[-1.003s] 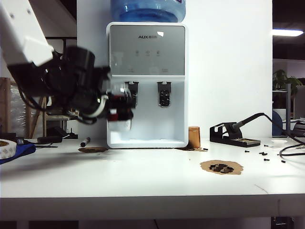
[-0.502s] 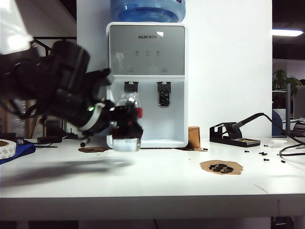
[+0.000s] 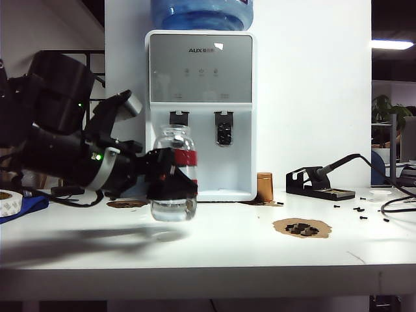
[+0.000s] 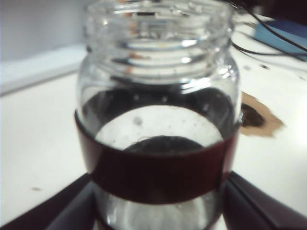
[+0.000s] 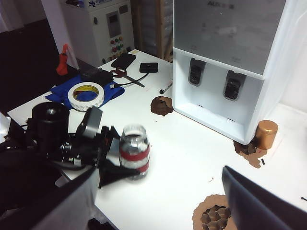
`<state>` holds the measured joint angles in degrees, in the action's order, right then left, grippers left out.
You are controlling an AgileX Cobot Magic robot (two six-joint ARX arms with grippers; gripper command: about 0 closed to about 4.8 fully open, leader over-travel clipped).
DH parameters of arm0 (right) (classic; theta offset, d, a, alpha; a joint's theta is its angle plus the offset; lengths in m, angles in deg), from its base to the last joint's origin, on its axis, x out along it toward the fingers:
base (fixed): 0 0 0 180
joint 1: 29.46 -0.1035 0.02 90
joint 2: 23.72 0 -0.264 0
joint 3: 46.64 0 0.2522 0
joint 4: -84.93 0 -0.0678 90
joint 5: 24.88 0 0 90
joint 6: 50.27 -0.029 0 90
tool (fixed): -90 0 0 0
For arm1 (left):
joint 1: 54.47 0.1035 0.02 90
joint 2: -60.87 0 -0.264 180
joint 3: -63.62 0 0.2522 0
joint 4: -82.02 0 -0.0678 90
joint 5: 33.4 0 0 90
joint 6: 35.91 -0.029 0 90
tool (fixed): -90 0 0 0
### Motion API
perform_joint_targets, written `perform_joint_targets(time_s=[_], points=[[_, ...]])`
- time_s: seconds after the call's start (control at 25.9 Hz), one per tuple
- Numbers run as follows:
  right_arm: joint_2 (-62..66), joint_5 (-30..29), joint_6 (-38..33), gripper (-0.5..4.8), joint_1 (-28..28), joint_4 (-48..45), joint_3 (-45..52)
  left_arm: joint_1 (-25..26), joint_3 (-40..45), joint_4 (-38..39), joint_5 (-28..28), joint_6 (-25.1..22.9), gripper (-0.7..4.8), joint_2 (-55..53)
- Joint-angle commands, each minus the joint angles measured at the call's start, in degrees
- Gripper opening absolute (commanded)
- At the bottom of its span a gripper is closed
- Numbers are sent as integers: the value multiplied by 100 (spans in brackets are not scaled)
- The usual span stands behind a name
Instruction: Pick up the water bottle with two loops of red belts, then reach the front water dispenser and gently press the gray-black baffle horizontally to get a little water.
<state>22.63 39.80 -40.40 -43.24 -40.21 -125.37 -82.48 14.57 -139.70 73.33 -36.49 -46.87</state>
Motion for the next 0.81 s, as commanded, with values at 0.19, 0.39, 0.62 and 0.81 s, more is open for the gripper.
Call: perform_joint_targets(time_s=[0.19,0.39,0.62,0.81], points=[[-9,-13,4,412,-4,-142,-37,-245,55,-142,81,-109,-4,50],[-9,-20,2,412,-4,-140,-35,-374,85,-20,46,-166,-4,-33],[-9,-90,2,412,-4,-92,-35,-396,120,-26,28,-223,-4,-280],[-9,-726,4,412,-4,236,-35,-396,140,-15,20,-330,-4,-398]])
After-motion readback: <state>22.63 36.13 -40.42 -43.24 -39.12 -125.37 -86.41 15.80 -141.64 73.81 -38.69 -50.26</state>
